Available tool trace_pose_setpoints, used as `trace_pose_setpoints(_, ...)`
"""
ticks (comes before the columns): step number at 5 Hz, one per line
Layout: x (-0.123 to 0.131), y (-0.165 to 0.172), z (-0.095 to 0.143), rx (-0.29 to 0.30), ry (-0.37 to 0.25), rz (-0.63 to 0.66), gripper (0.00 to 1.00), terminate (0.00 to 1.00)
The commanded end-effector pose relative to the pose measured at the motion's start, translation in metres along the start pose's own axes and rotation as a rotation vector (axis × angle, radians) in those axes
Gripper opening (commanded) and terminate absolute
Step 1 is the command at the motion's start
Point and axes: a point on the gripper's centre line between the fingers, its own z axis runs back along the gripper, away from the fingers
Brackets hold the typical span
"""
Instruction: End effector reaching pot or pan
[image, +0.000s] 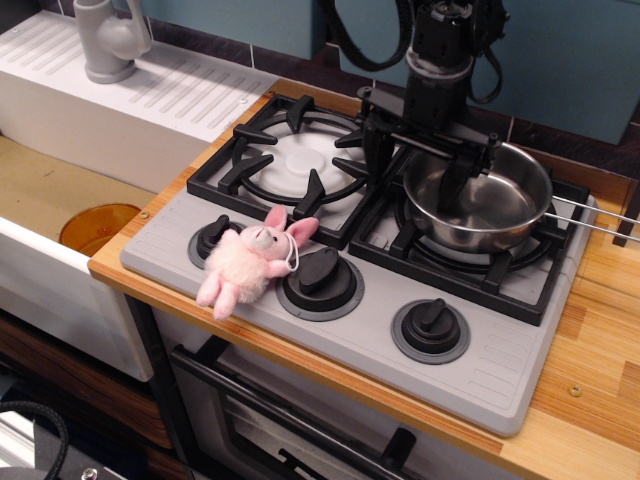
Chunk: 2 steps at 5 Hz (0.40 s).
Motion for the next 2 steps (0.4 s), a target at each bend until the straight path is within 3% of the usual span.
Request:
trace_pose_setpoints(1, 0.002, 0.0004, -0.0022, 0.002, -0.004, -0.008, 1.0, 0.0)
trace_pose_setpoints(2, 0.002, 0.0004, -0.0022, 0.002, -0.004, -0.008, 1.0, 1.0)
